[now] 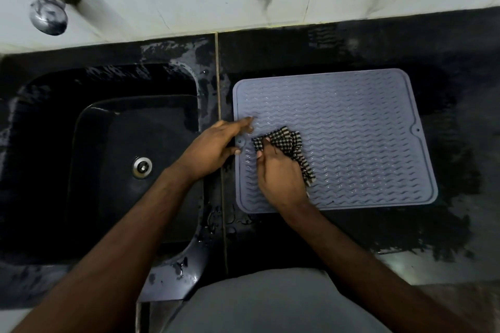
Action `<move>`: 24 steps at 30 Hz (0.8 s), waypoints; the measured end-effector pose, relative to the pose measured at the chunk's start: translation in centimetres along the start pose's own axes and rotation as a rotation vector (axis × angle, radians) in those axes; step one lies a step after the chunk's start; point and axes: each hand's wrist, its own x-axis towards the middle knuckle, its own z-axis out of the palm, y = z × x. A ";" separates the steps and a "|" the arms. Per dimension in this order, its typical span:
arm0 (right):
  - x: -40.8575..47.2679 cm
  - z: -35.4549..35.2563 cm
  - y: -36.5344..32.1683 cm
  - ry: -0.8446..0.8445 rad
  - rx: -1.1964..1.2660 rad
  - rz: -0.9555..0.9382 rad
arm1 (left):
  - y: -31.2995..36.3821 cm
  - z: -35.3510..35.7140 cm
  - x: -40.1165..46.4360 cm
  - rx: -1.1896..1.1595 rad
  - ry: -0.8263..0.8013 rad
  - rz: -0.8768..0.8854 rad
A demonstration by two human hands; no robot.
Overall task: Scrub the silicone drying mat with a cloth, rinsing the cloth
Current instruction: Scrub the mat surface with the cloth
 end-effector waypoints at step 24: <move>-0.3 -0.4 -1.5 -0.207 0.156 -0.208 | 0.3 -1.0 0.9 0.274 0.005 -0.038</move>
